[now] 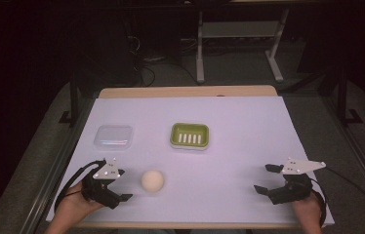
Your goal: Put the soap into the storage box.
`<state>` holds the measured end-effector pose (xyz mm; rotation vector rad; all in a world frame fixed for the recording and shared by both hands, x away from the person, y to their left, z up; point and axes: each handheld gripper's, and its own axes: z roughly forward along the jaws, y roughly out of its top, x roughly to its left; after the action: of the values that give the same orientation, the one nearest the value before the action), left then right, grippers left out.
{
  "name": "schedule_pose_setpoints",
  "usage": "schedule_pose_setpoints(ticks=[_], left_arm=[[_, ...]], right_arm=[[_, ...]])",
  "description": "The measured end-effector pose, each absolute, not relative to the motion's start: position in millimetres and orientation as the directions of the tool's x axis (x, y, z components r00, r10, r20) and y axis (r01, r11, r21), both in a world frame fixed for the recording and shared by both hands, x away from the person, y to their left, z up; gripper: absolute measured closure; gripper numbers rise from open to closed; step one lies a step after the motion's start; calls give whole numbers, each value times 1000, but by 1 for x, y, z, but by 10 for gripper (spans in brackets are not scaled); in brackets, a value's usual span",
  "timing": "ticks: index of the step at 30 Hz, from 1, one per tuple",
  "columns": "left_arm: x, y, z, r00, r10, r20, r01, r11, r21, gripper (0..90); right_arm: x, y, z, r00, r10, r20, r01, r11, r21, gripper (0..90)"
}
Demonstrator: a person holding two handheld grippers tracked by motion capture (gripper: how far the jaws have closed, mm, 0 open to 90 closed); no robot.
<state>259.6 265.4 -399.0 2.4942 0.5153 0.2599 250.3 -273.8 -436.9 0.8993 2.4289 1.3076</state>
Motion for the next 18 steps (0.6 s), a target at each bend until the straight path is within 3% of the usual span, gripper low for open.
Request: schedule_pose_setpoints(ticks=[18], left_arm=[[276, 228, -402, 930, 360, 78, 265, -801, 536, 186]], right_arm=[[249, -268, -437, -794, 604, 70, 402, 434, 806, 130]])
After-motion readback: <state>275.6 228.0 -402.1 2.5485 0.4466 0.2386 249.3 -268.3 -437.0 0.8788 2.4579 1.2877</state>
